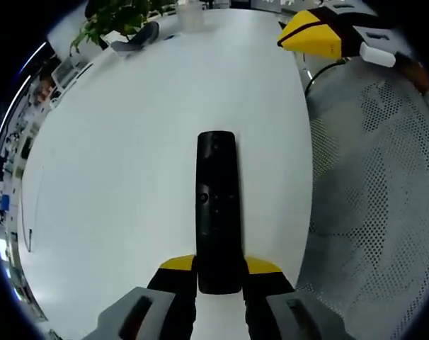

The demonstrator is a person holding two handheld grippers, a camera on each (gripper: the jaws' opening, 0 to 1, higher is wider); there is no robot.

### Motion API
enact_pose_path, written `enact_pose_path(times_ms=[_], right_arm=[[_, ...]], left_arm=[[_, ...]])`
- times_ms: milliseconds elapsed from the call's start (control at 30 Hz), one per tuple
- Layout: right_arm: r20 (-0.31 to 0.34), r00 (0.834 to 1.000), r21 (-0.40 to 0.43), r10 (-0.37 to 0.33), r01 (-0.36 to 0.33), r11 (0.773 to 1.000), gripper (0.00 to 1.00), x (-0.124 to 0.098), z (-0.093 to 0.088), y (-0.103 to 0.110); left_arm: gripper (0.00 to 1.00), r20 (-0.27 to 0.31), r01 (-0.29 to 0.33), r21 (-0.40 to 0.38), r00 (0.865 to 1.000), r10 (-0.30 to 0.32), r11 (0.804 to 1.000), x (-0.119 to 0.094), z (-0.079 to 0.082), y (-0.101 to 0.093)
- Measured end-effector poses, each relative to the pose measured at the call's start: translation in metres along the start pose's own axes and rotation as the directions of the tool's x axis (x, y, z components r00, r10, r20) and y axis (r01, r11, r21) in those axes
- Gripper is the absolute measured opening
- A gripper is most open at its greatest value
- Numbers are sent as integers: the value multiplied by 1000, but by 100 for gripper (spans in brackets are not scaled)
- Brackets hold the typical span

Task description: Press the specified remote control buttons in sequence, fully releasing each button before pressing the next.

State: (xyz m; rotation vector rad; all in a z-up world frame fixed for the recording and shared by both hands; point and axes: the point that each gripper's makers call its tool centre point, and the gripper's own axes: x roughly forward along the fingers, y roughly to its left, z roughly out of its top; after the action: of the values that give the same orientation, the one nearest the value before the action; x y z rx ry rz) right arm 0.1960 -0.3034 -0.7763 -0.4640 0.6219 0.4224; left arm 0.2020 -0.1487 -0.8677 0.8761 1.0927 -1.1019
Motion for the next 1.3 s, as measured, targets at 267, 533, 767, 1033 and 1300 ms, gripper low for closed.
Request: enact_pose_path(times_ms=[267,533,767,1033,1300], right_arm=[[-6,1000,3,-3,3,1000,0,0,-1,0],[-17,1000,-4,13,-13,1000,0,0,-3,3],[-48,995,80,86,-82,993,0,4,-6,8],[-16,983,196,183,-176,965,0,18,16,0],[54,949,441,311,-302,845,0,48,46,-10]], left_arm=[[23,2,-1,-10,1000,1,1000,0,0,-7],[24,15,-8,-39,1000,8,999,-1,-1,-12],[24,22,-28,-79,999,30,996,-1,-2,-16],[24,63,-61,-124,996,69,990,-2,-3,-19],[24,128,-71,-161,988,92,984,-3,-4,-19]])
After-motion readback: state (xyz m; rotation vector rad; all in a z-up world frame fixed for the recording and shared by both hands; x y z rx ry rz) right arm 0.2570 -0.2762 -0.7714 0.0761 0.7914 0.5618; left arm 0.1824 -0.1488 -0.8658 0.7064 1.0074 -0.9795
